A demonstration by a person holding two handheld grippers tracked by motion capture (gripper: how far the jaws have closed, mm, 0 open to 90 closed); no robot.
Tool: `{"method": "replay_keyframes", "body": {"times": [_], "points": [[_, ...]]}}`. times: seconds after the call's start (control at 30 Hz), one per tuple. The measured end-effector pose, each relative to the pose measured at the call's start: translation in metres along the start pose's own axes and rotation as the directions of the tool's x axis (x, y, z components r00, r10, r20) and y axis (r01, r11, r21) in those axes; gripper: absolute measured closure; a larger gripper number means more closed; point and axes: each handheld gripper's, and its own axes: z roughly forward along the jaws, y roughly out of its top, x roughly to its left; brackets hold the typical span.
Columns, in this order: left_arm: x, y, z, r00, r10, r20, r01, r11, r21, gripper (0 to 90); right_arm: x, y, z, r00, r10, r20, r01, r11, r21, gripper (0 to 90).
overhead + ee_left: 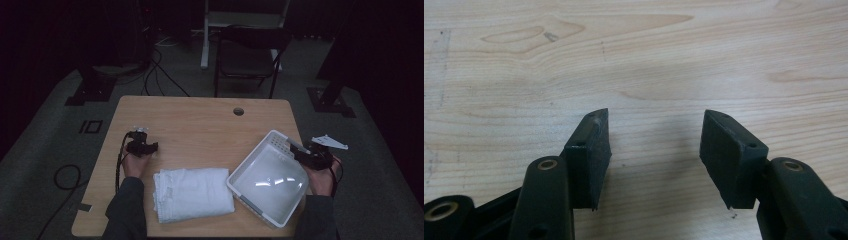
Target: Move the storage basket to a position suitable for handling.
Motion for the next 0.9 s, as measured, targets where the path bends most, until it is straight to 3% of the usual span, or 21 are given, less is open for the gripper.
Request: {"method": "replay_keyframes", "body": {"times": [0.17, 0.37, 0.47, 0.6, 0.7, 0.9], "points": [[-0.006, 0.004, -0.017, 0.9988, -0.007, 0.049, 0.01, 0.9985, -0.054, 43.1, -0.001, -0.002, 0.002, 1.0, -0.007, 0.0, 0.007, 1.0, 0.017, 41.7], [-0.022, 0.004, -0.041, 0.9939, 0.036, 0.105, -0.025, 0.9947, -0.1, 39.6, -0.005, -0.003, 0.004, 0.9999, 0.003, 0.012, -0.004, 1.0, 0.027, 34.4], [-0.037, -0.001, -0.058, 0.9867, 0.081, 0.141, -0.061, 0.988, -0.142, 38.3, -0.01, -0.003, 0.005, 0.9997, 0.015, 0.021, -0.016, 0.999, 0.04, 30.6], [-0.045, -0.002, -0.07, 0.9826, 0.114, 0.147, -0.091, 0.9836, -0.156, 37.8, -0.014, -0.005, 0.007, 0.9996, 0.012, 0.024, -0.013, 0.999, 0.051, 29.8], [-0.049, -0.006, -0.085, 0.9784, 0.123, 0.166, -0.09, 0.9776, -0.19, 37.4, -0.021, -0.008, 0.008, 0.9995, 0.001, 0.03, -0.003, 0.998, 0.062, 31.8], [-0.05, -0.014, -0.095, 0.975, 0.108, 0.194, -0.069, 0.9772, -0.201, 37.1, -0.028, -0.015, 0.014, 0.9995, -0.014, 0.029, 0.011, 0.995, 0.099, 34.9]]}}
